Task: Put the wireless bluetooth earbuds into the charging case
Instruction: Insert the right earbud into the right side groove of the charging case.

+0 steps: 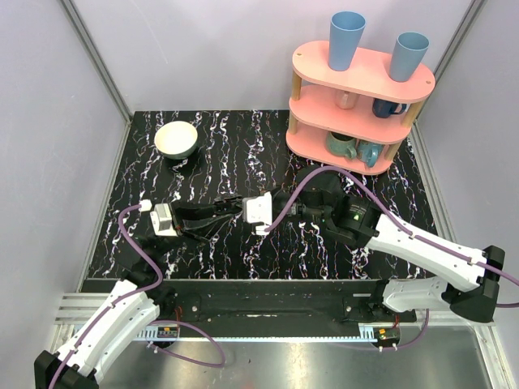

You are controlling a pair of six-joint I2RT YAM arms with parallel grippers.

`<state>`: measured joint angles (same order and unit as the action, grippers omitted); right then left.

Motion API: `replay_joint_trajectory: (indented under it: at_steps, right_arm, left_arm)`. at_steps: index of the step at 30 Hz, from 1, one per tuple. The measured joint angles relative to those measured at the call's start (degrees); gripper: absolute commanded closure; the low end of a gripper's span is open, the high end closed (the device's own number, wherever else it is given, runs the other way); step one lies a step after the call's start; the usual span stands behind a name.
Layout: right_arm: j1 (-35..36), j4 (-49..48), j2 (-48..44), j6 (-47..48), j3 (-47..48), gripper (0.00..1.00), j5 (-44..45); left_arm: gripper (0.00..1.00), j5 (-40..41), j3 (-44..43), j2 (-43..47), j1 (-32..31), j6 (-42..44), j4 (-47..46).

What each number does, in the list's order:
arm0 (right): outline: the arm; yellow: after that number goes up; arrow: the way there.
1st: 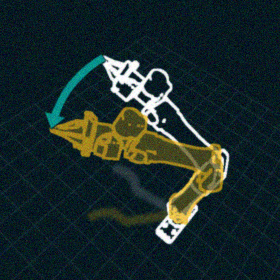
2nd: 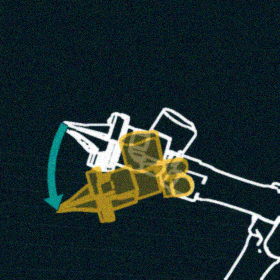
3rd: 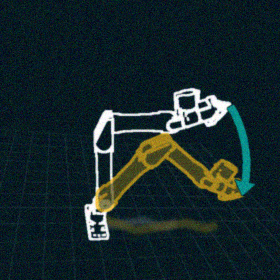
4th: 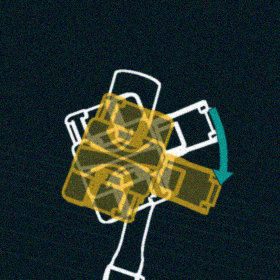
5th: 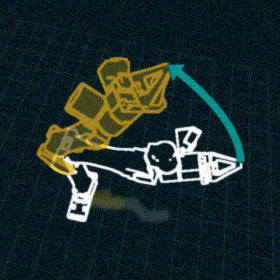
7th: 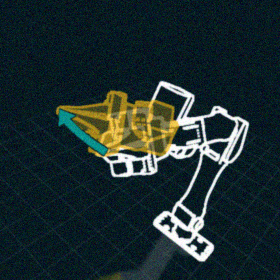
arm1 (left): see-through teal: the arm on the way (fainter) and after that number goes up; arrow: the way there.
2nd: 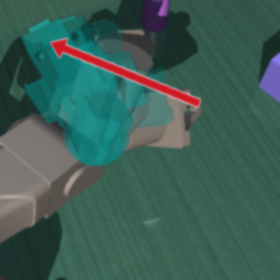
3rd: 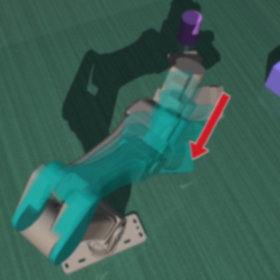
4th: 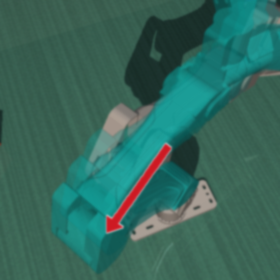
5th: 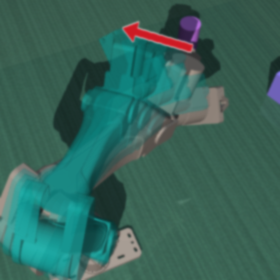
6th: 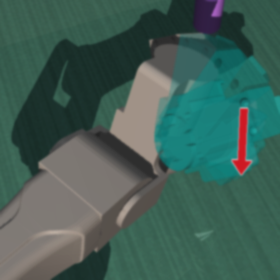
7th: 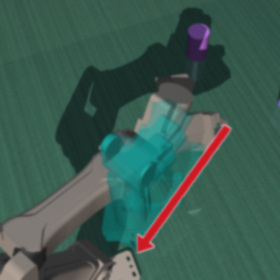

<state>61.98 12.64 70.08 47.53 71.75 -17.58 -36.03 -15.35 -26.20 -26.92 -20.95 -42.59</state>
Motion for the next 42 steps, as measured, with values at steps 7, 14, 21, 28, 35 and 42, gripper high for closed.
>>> replay_joint_trajectory:
  at_steps: [7, 14, 21, 28, 35, 42]
  right_arm:
    - [0.07, -0.39, -0.70, 0.02, -0.66, 1.00, 0.11]
    - [0.17, -0.35, -0.98, 0.11, -0.70, 1.00, 0.59]
    - [0.17, 0.90, -0.94, 0.17, -0.66, 1.00, 0.00]
    - [0.17, 5.60, -0.22, 1.66, 1.25, 1.00, -2.25]
    - [0.15, 7.41, 1.11, 3.13, 2.82, 0.94, -3.06]
    - [0.15, 8.17, 1.36, 3.89, 3.15, 0.72, -2.97]
  left_arm:
    - [1.00, -0.02, 0.00, -0.02, -0.15, 0.00, -0.02]
    - [1.00, -0.20, 0.00, -0.02, -0.24, 0.00, 0.00]
    - [1.00, -0.50, 0.00, -0.02, -0.26, 0.00, 0.20]
    - [1.00, -1.49, 0.00, 0.00, -0.48, -0.02, 0.37]
    - [1.00, -2.14, 0.00, 0.00, -0.46, -0.02, 0.46]
    - [1.00, -2.19, 0.00, 0.00, -0.46, -0.02, 0.83]
